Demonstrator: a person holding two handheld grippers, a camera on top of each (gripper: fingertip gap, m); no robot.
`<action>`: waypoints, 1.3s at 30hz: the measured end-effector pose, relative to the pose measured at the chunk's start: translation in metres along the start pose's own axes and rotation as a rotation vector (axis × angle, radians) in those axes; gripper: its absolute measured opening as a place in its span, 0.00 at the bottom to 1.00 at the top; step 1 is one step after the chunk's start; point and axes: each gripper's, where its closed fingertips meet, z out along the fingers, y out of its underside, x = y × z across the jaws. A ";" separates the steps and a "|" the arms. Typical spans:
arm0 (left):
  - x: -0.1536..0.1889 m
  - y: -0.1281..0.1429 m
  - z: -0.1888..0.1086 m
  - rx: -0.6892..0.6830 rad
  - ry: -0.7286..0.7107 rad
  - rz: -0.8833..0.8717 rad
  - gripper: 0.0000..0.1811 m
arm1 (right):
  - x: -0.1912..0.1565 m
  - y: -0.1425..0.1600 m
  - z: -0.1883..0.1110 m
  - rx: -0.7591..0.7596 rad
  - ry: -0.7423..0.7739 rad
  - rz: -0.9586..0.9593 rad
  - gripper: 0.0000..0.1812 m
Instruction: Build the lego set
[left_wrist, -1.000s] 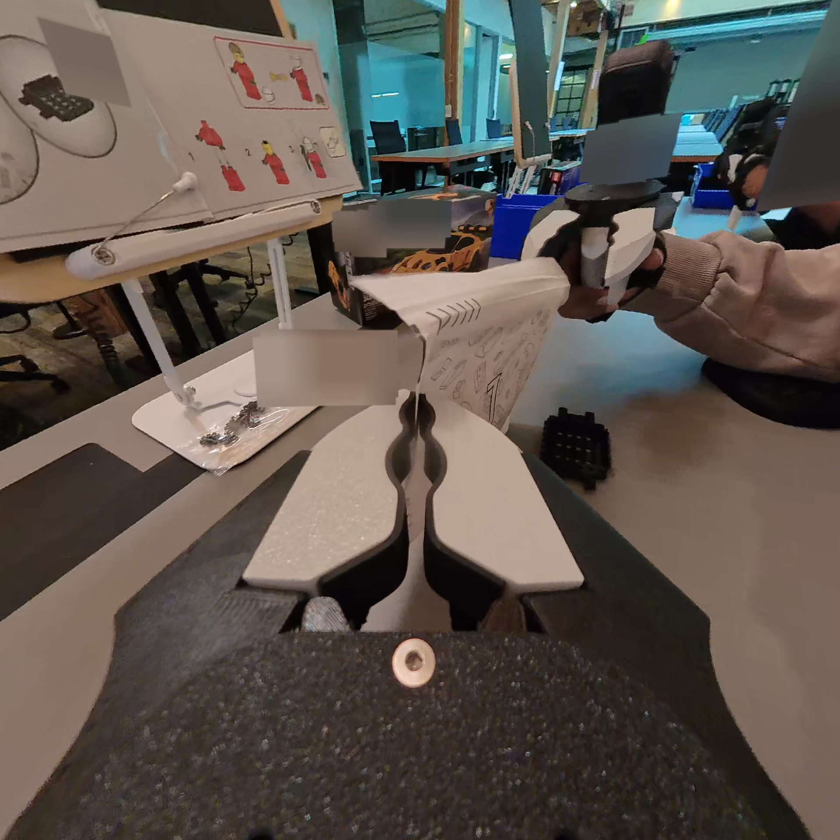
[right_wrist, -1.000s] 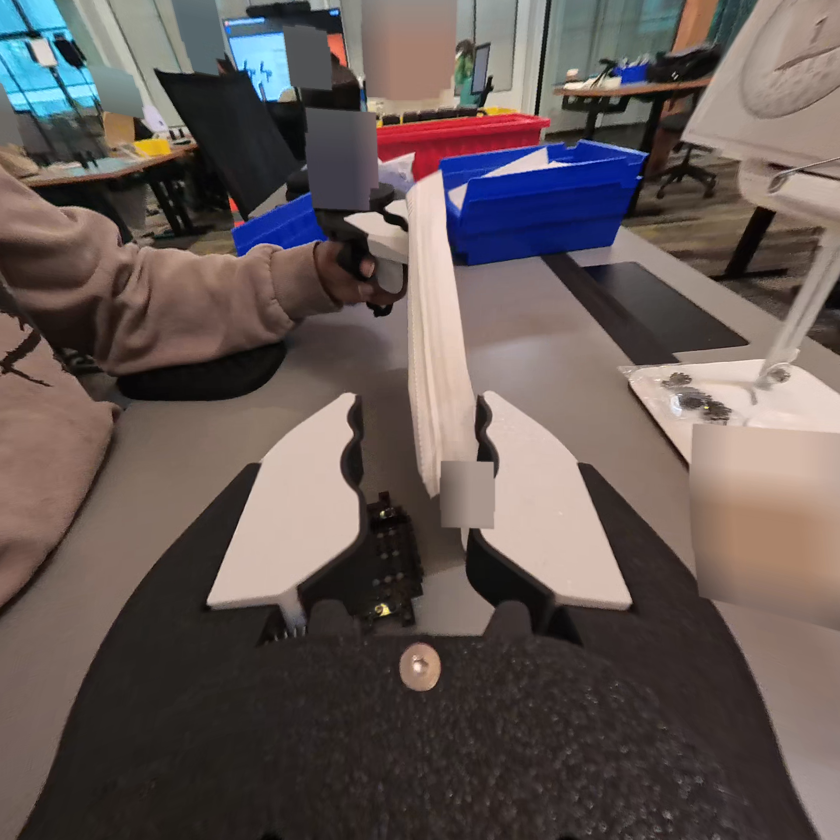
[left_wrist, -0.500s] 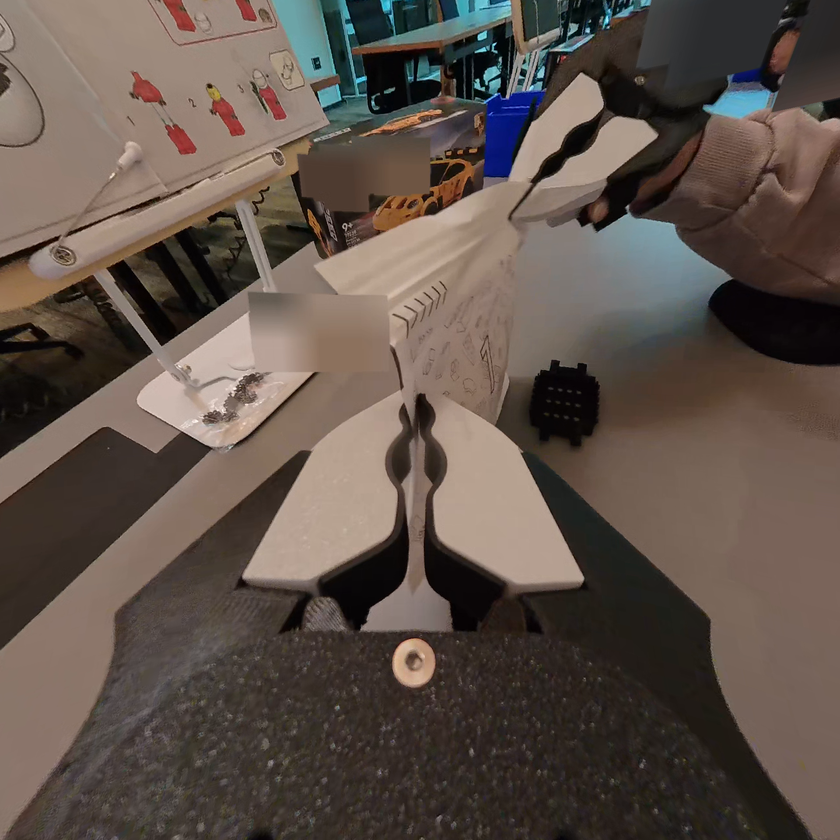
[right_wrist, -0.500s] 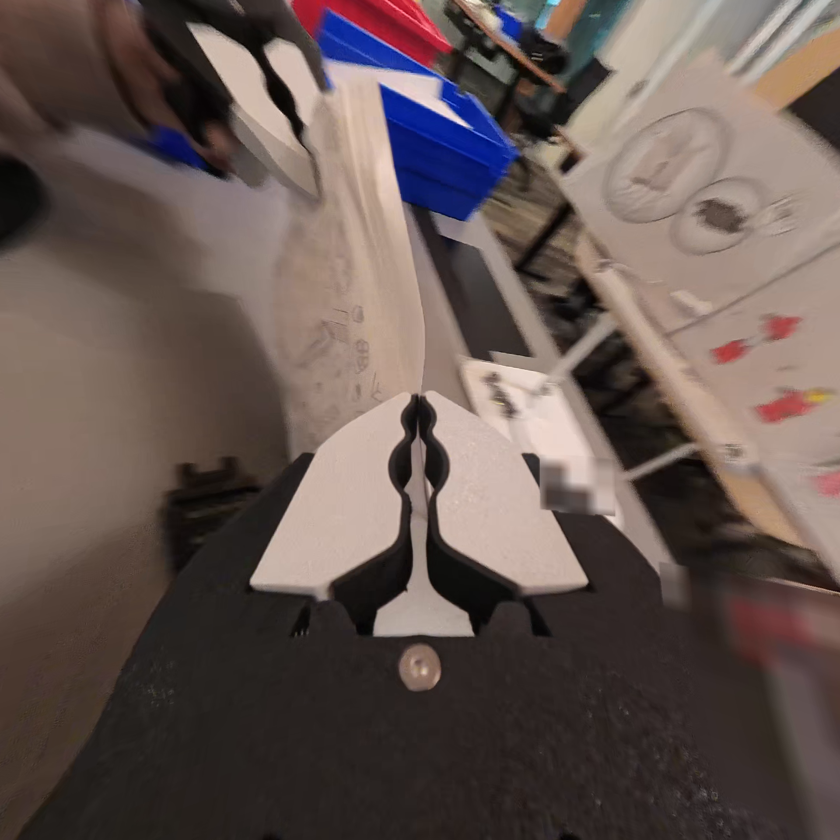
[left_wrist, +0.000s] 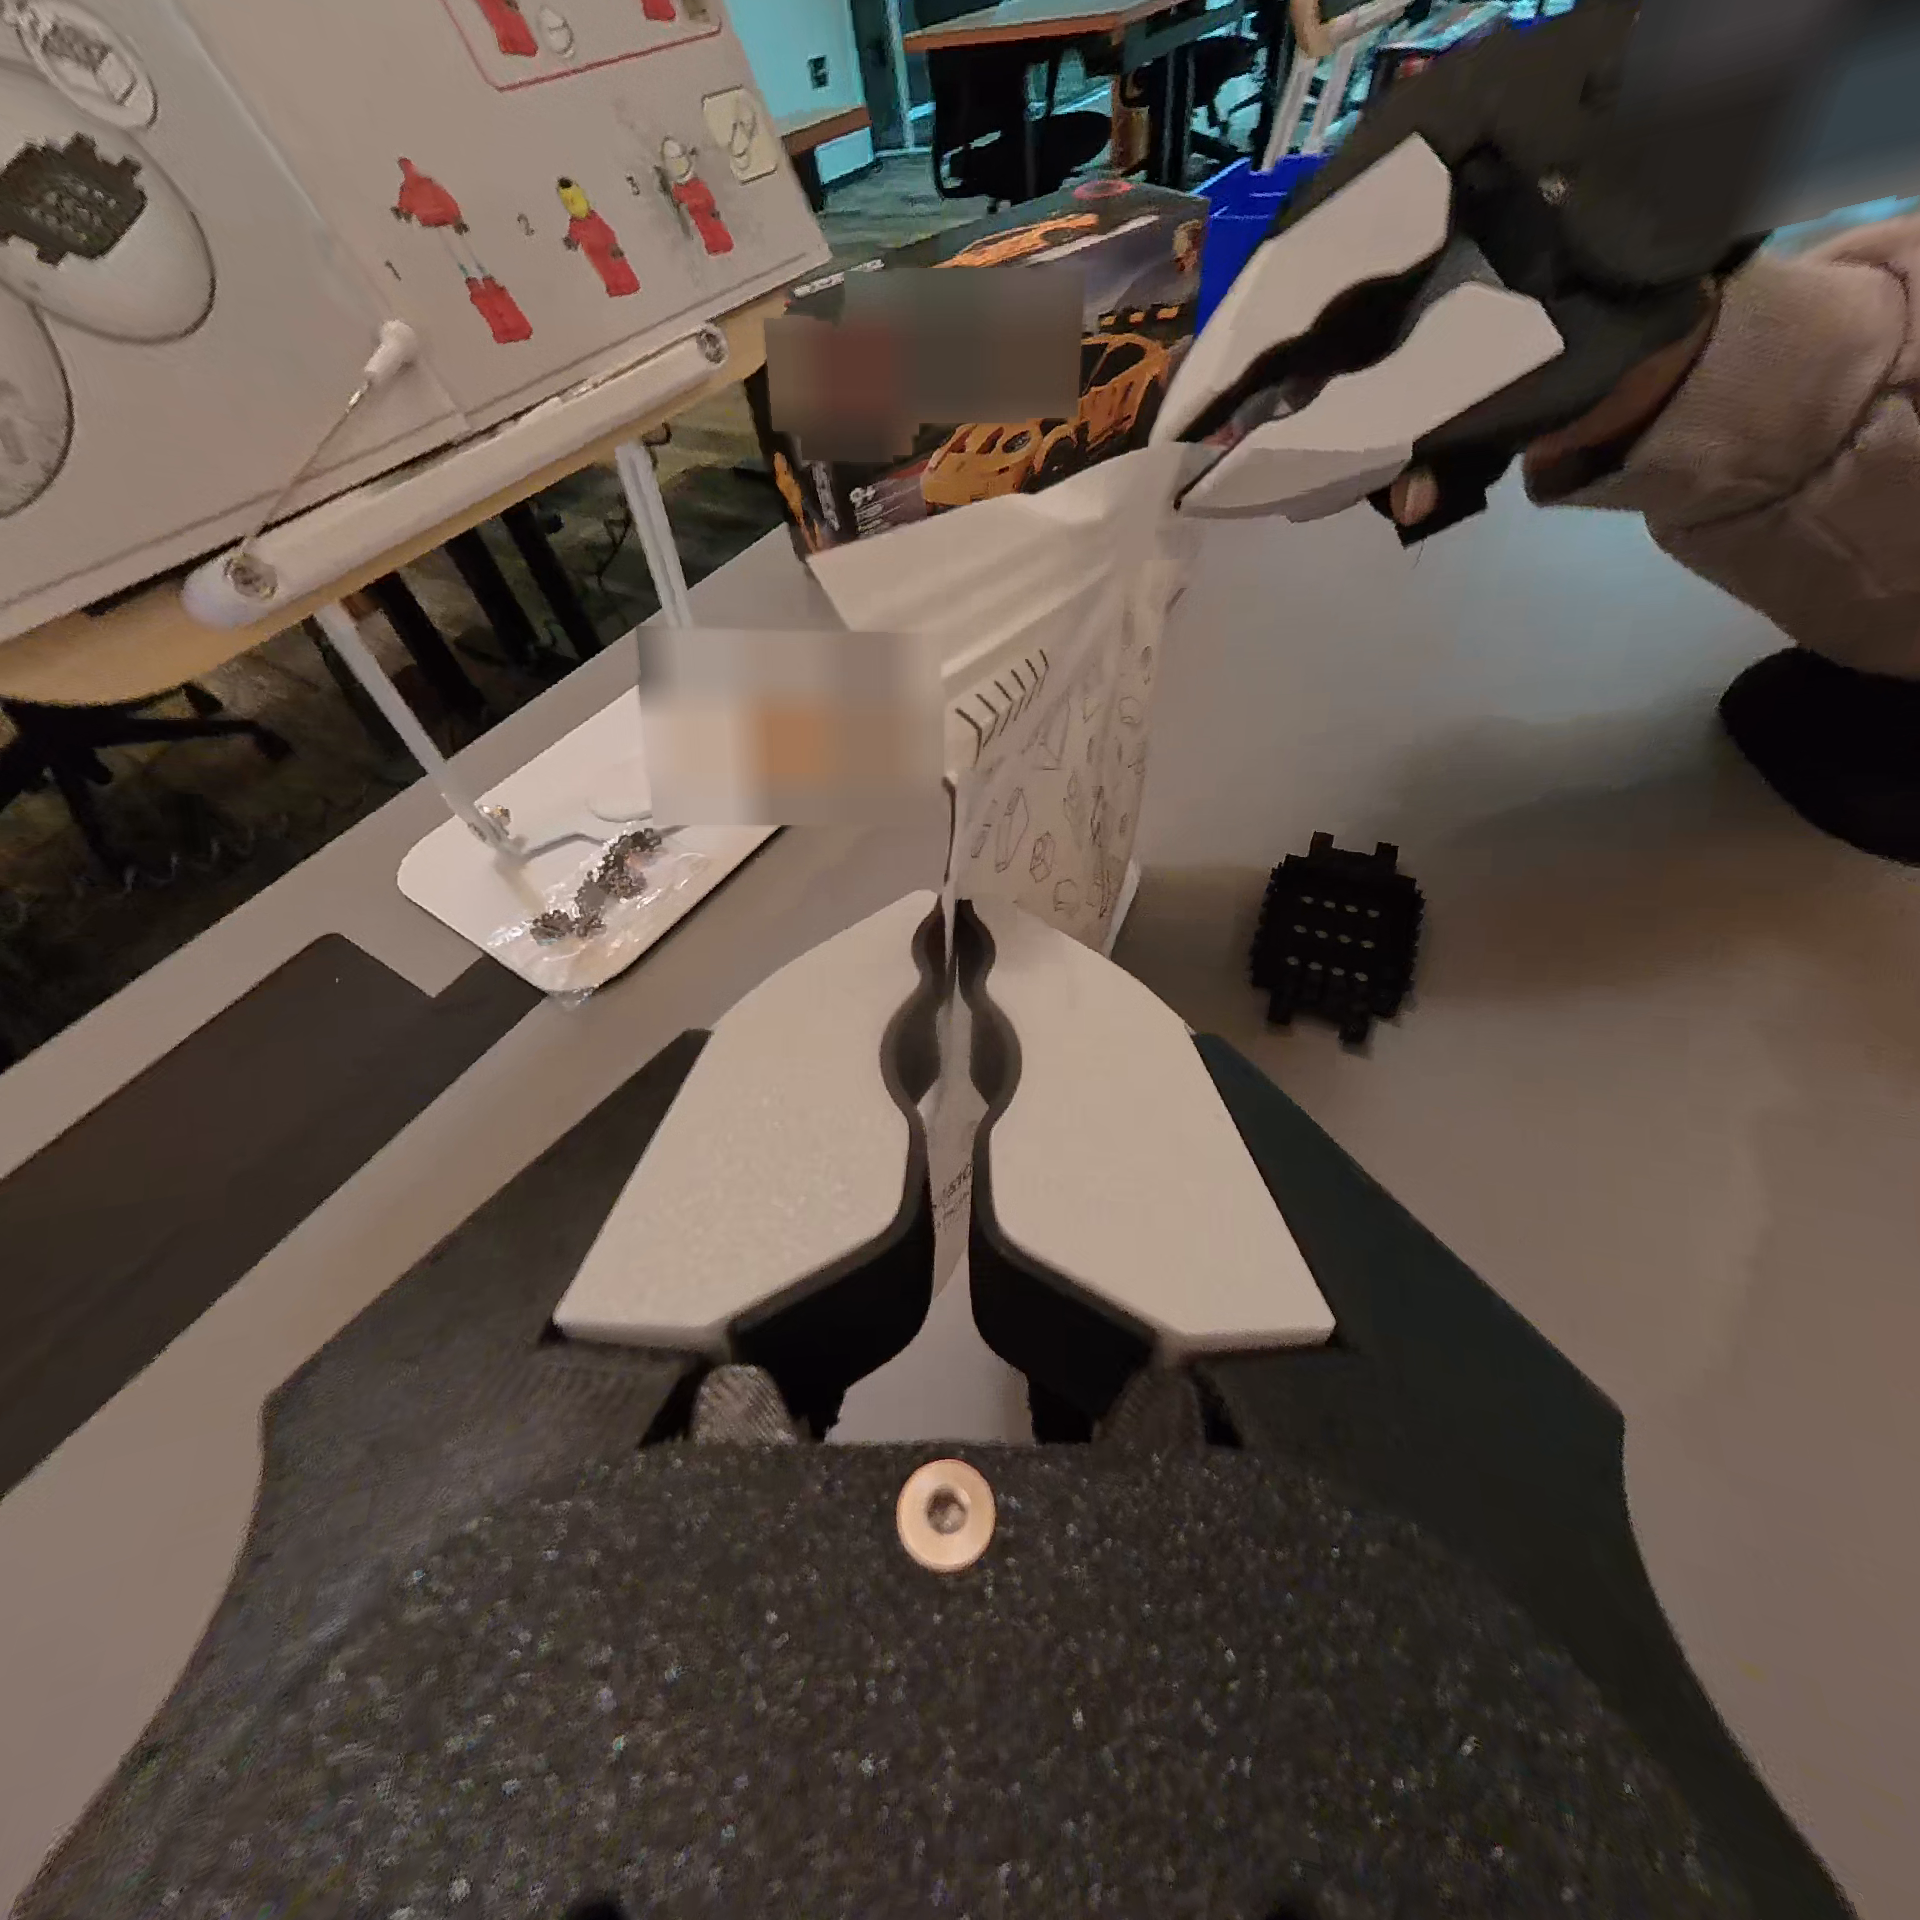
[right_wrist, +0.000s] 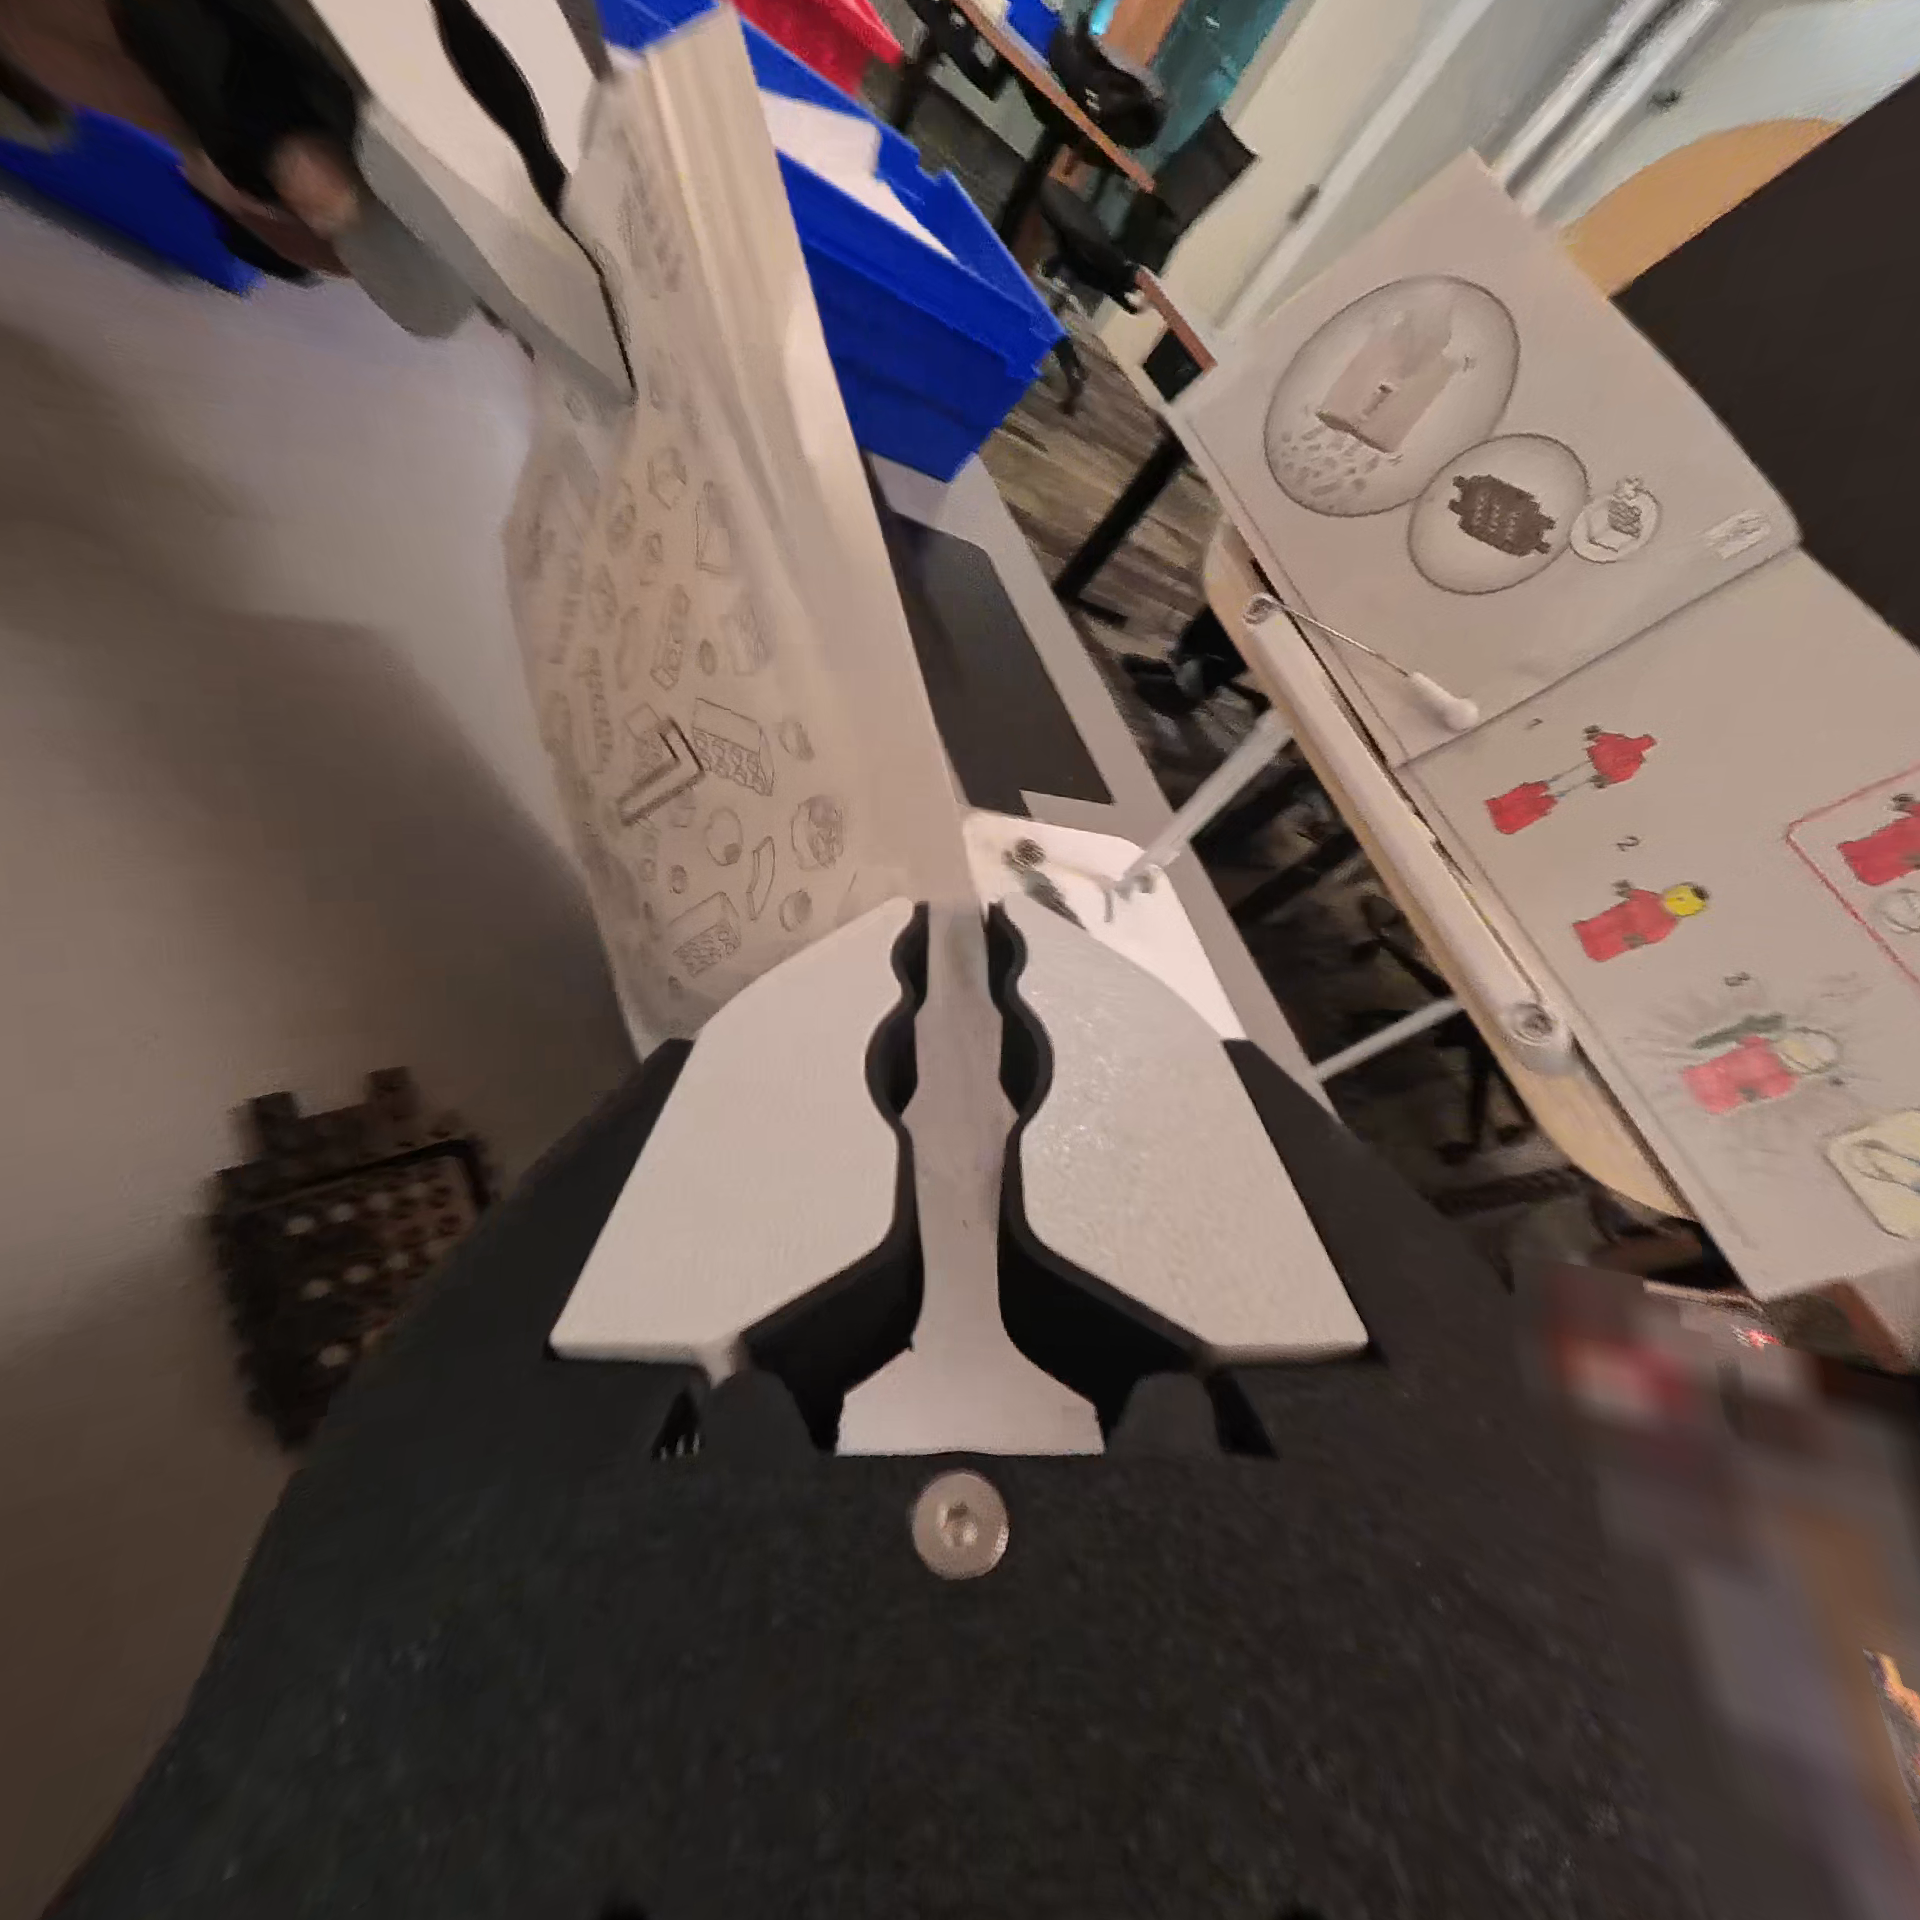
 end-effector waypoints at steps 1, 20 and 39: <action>0.002 0.000 0.000 0.003 0.003 0.021 0.00 | -0.003 -0.005 -0.003 0.011 -0.041 0.018 0.08; 0.038 -0.004 0.015 -0.003 0.062 0.189 0.00 | -0.055 -0.062 0.035 -0.180 -0.545 -0.156 0.08; 0.048 -0.026 0.012 0.092 0.091 0.104 0.06 | -0.044 -0.070 0.022 -0.009 -0.355 -0.103 0.00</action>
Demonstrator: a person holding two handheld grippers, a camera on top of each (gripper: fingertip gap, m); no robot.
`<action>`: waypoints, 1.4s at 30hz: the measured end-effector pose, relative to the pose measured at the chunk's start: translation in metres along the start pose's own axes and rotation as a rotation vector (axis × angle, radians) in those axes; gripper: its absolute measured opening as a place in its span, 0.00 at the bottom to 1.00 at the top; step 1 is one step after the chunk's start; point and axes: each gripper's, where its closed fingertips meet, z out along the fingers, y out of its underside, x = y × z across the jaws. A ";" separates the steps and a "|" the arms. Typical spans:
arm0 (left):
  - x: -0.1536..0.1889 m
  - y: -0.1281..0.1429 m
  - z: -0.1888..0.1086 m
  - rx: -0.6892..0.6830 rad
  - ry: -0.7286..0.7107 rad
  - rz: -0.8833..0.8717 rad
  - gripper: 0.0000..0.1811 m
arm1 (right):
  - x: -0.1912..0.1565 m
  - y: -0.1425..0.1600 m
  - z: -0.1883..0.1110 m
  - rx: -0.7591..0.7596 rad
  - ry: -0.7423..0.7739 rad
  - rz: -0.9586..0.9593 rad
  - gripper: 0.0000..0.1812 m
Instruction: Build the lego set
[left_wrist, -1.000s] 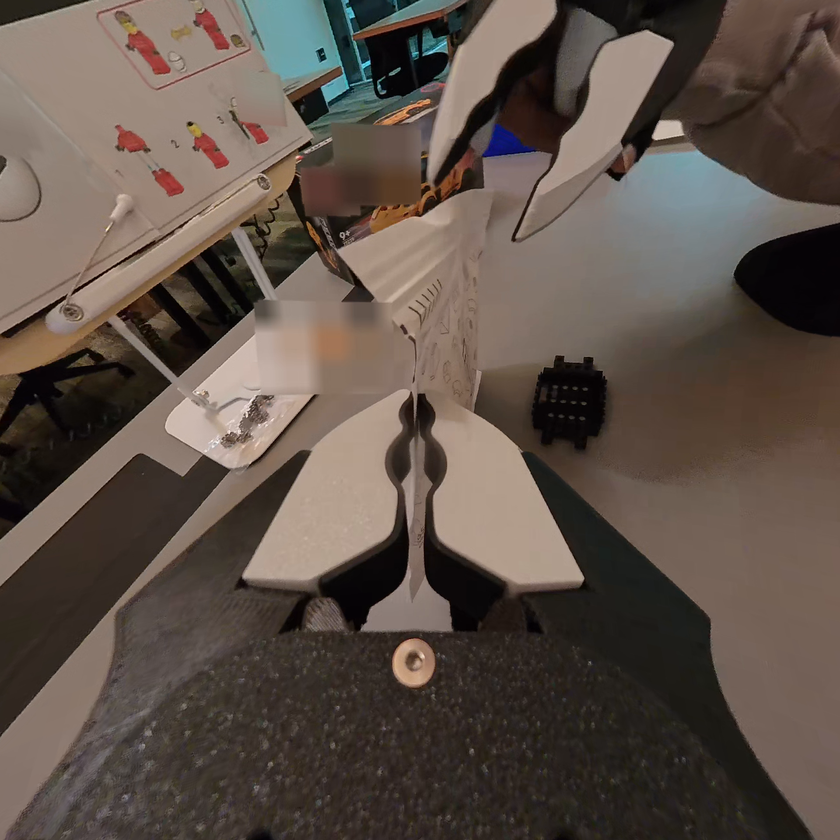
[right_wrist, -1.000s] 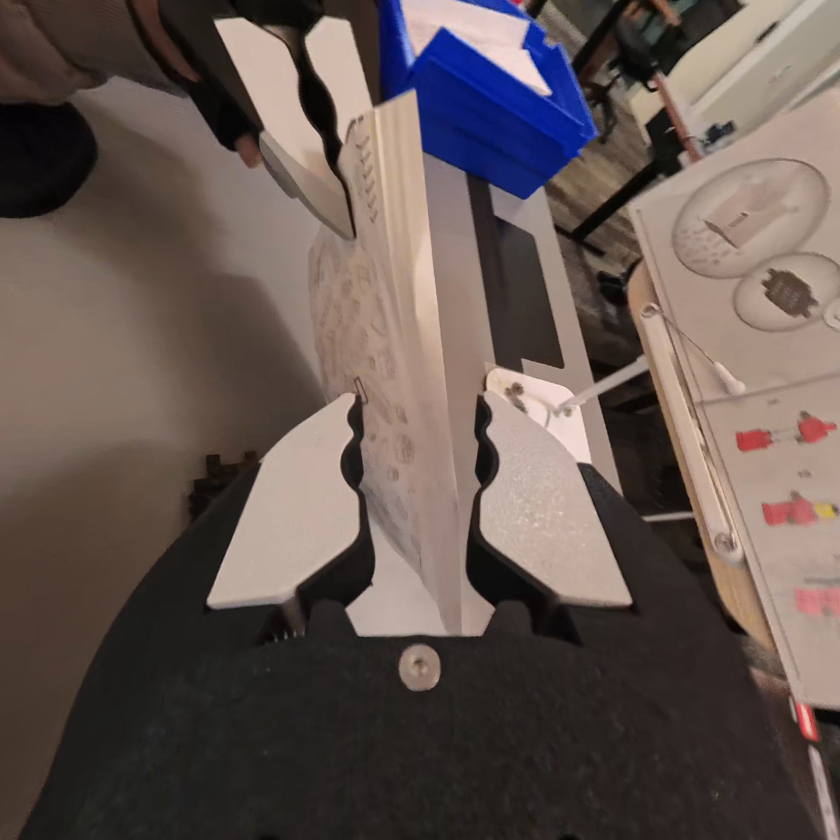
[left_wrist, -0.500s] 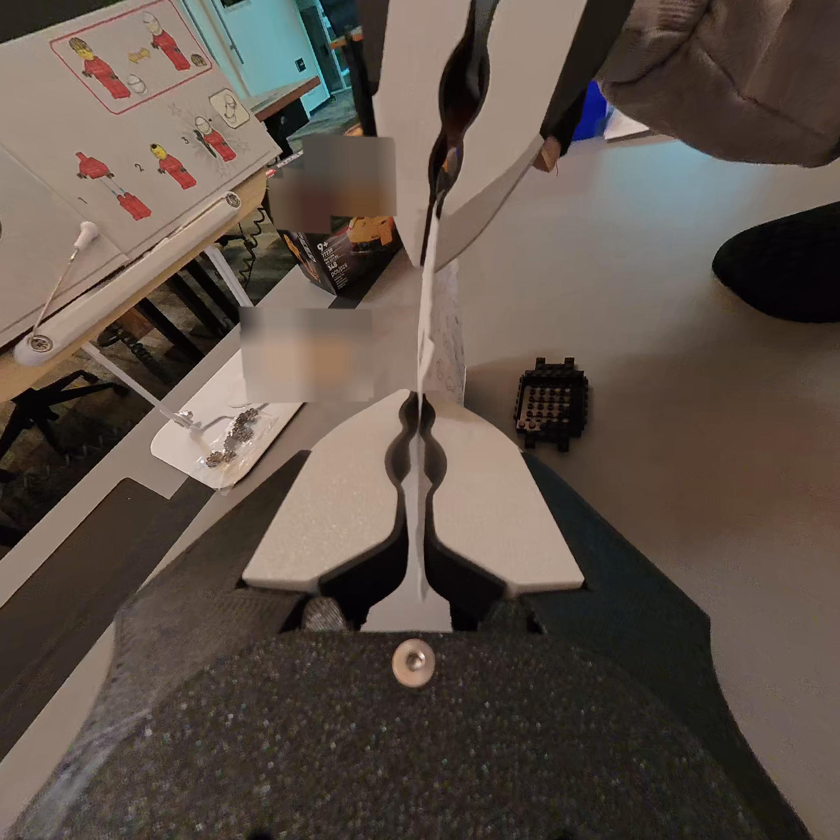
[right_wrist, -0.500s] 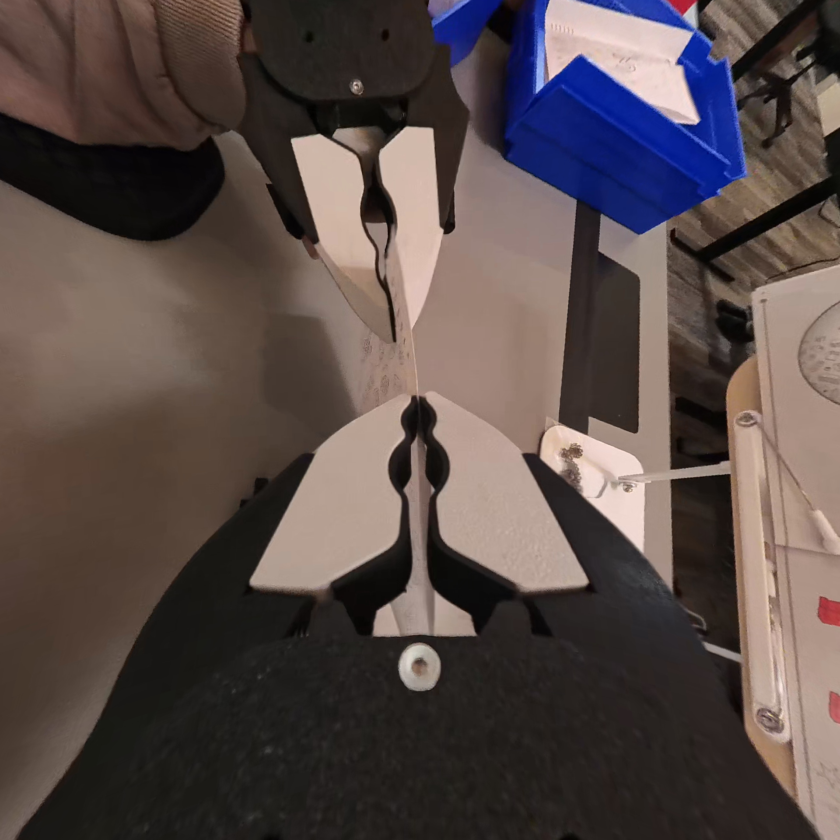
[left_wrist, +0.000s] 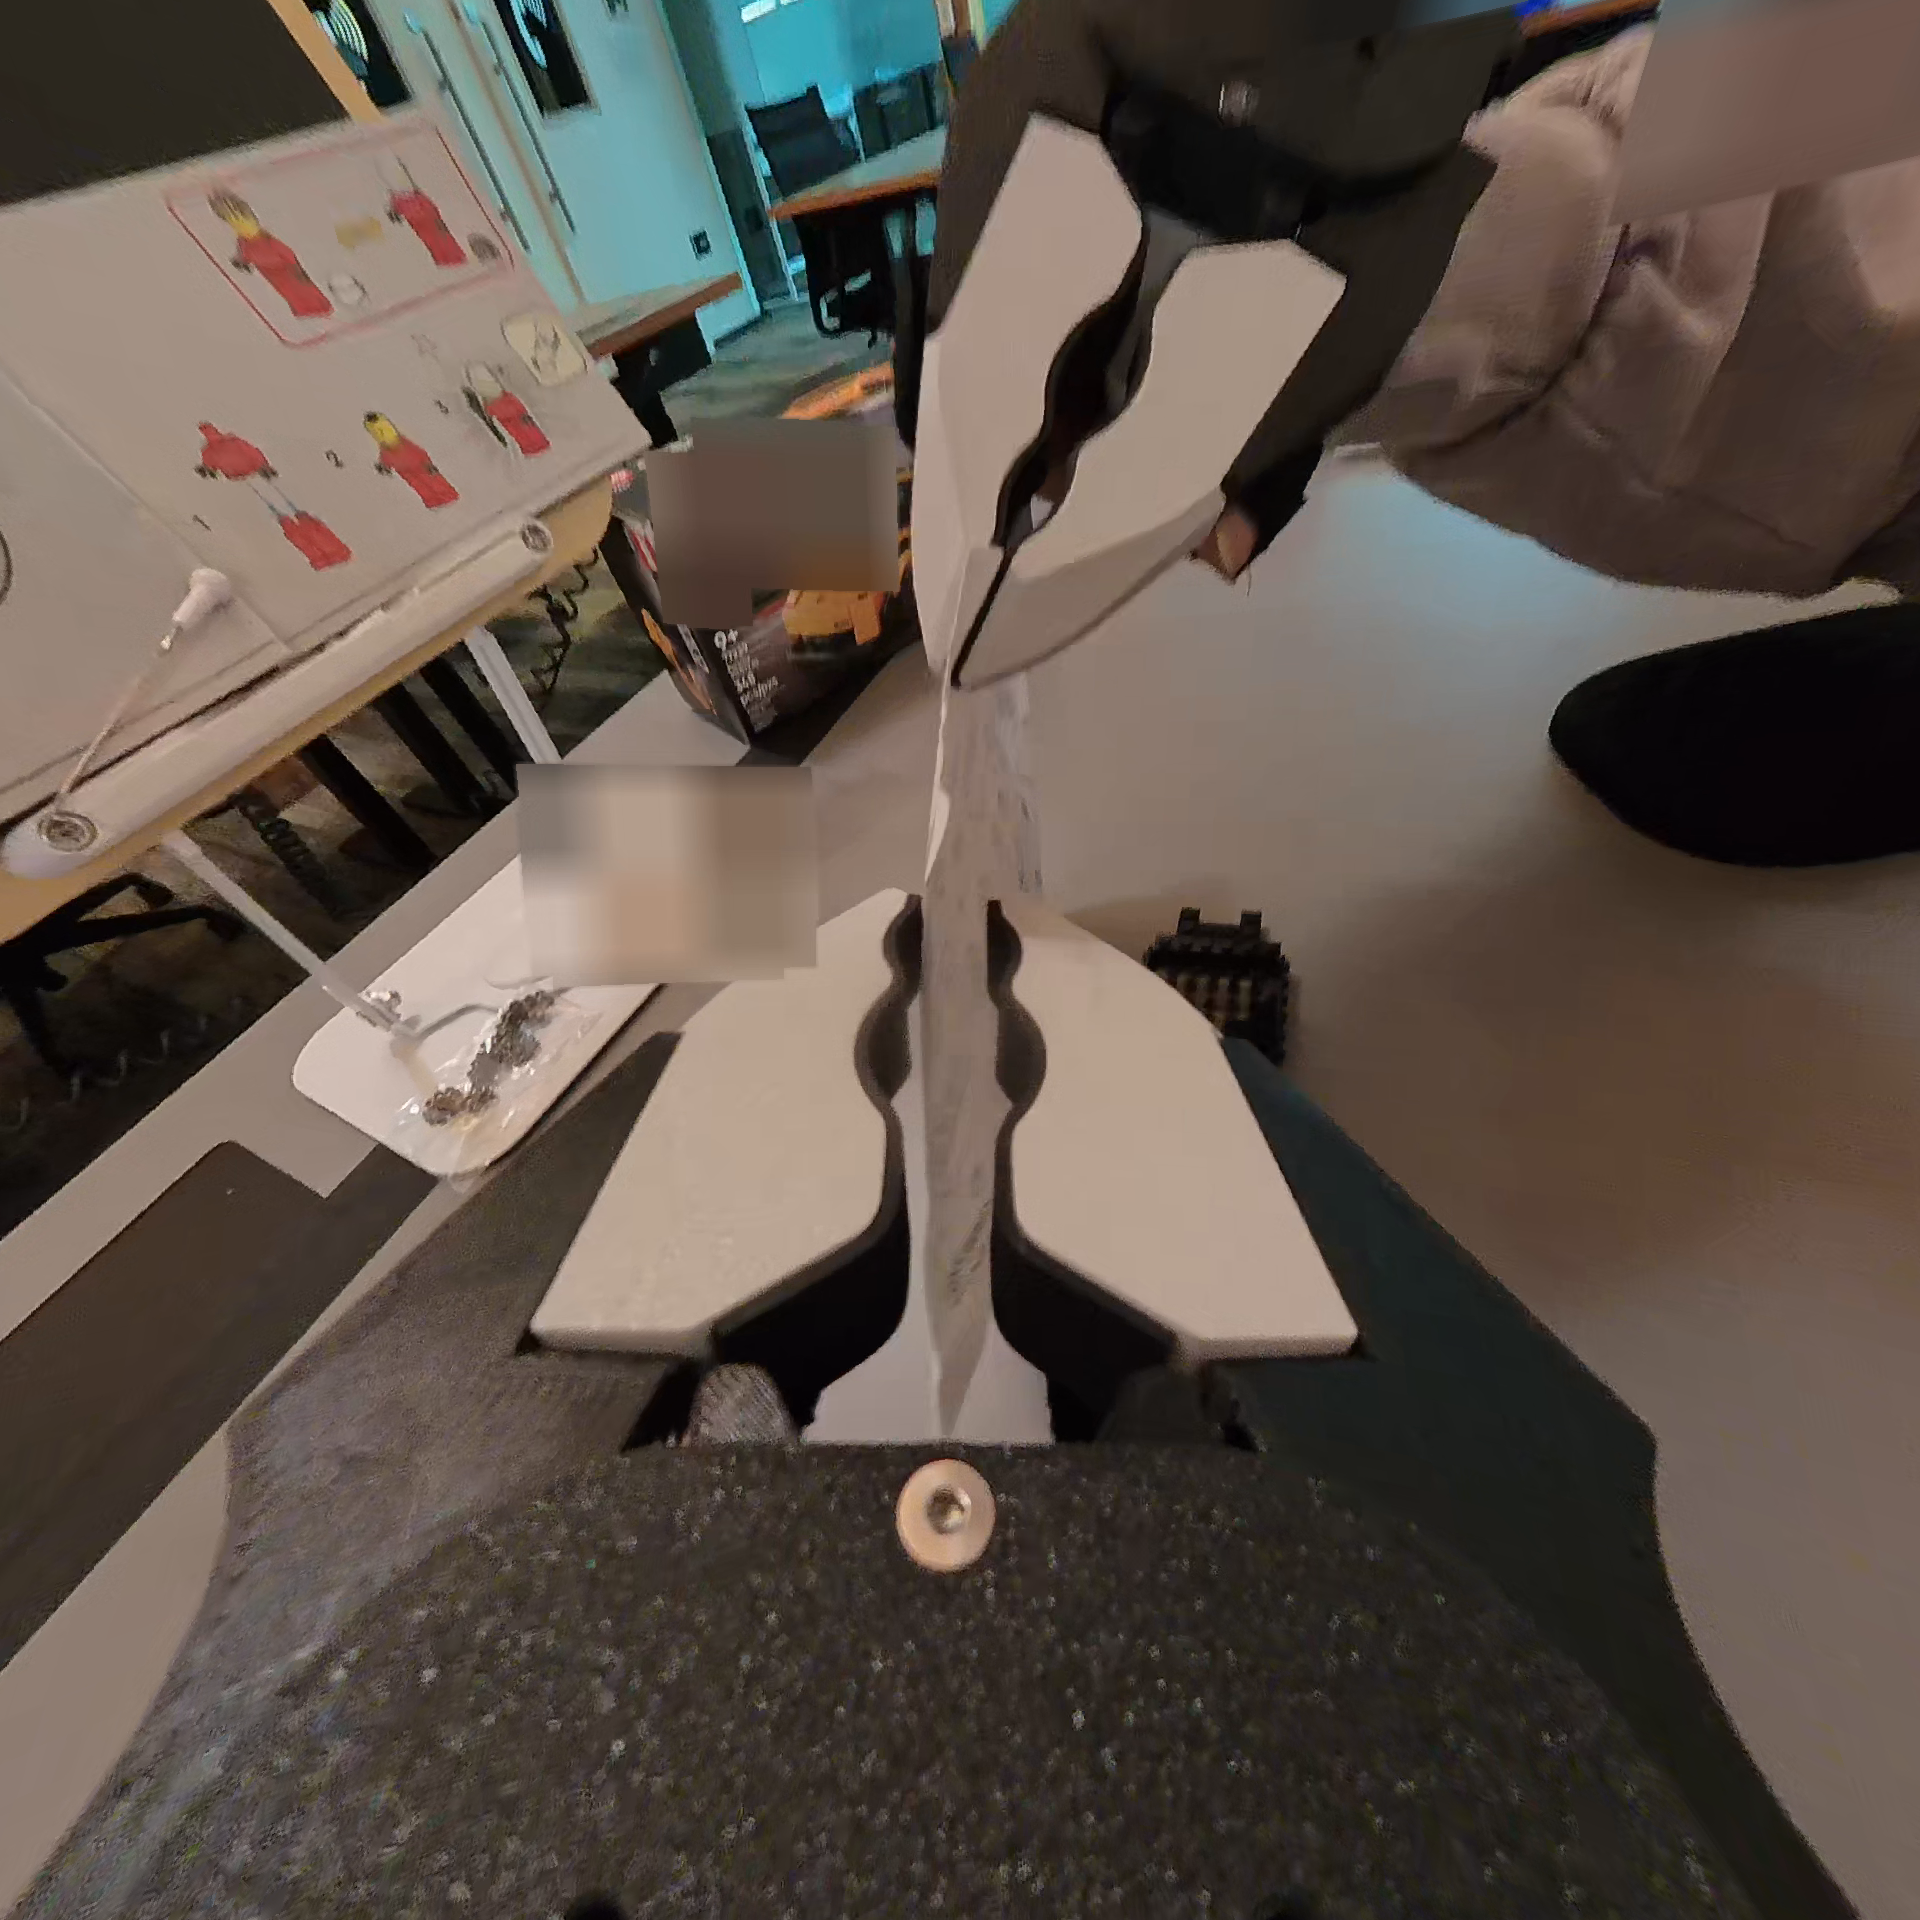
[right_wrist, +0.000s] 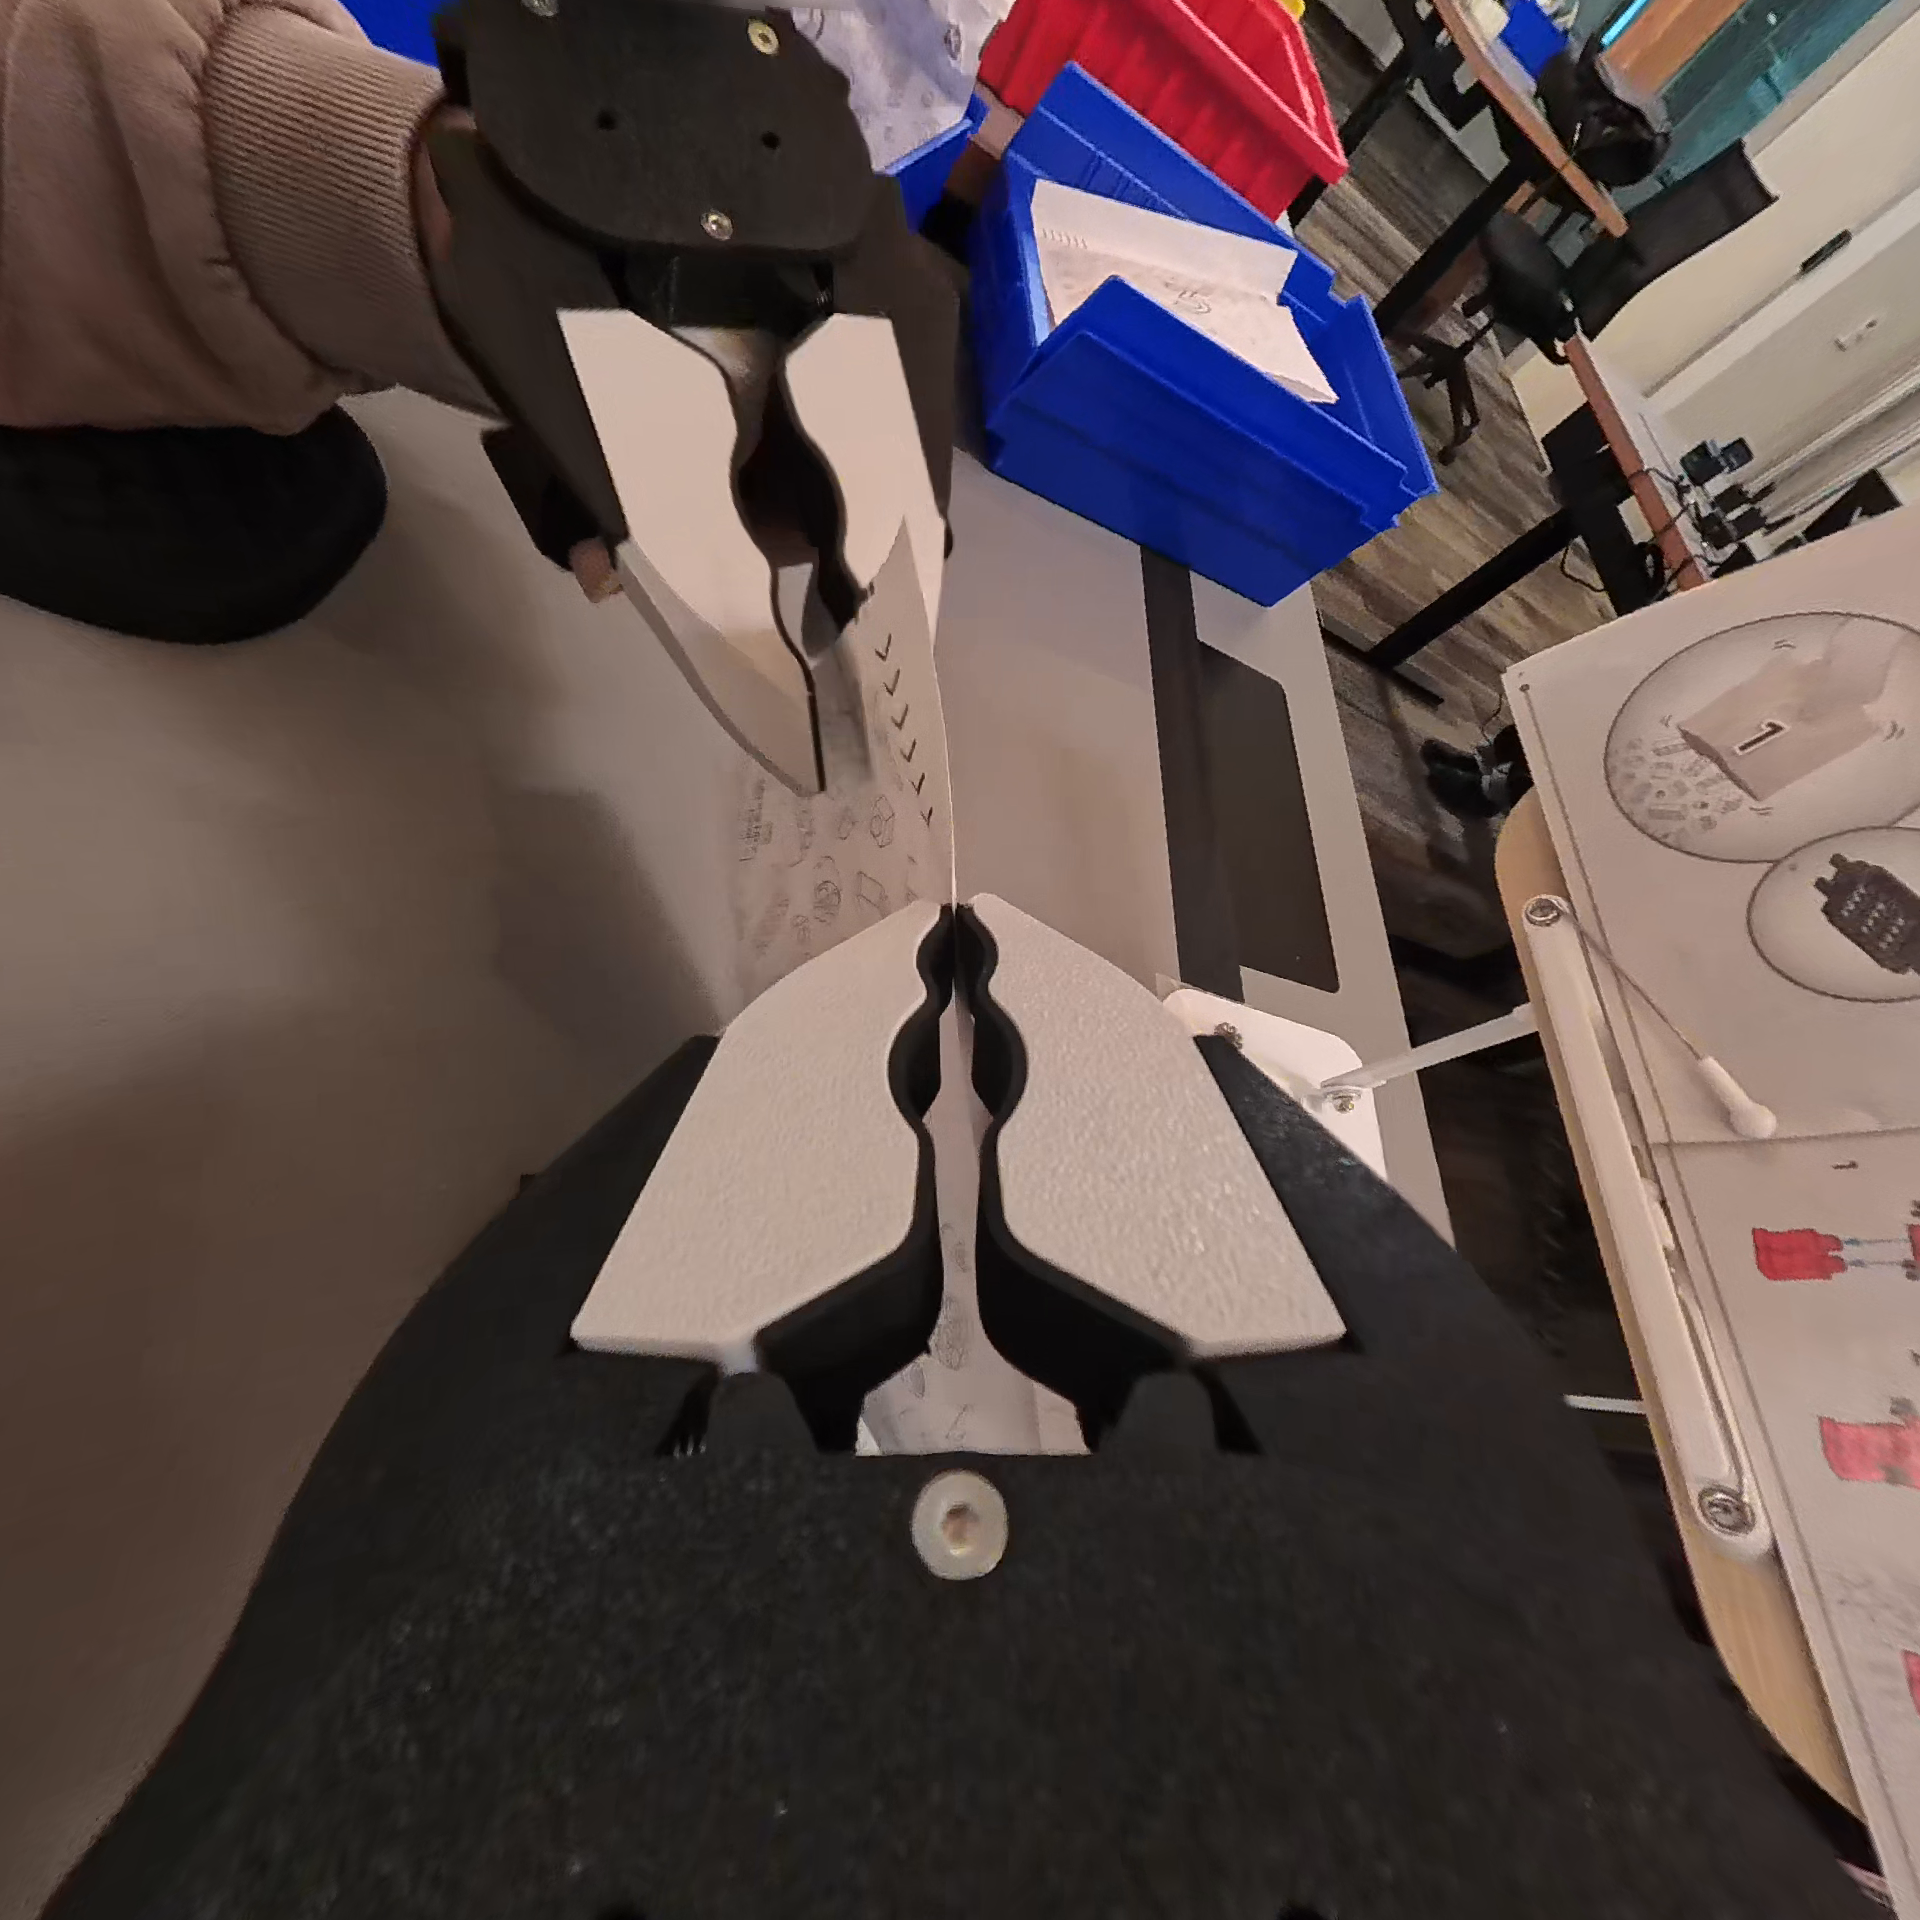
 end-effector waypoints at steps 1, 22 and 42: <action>0.001 -0.005 -0.001 0.023 0.004 -0.009 0.08 | -0.001 0.000 0.000 0.004 0.002 0.005 0.00; 0.006 -0.040 0.003 0.006 -0.030 0.153 0.00 | -0.006 -0.034 -0.008 0.047 -0.006 -0.085 0.00; -0.003 -0.073 -0.005 0.014 -0.036 0.069 0.01 | 0.011 -0.047 -0.025 0.355 0.055 0.248 0.00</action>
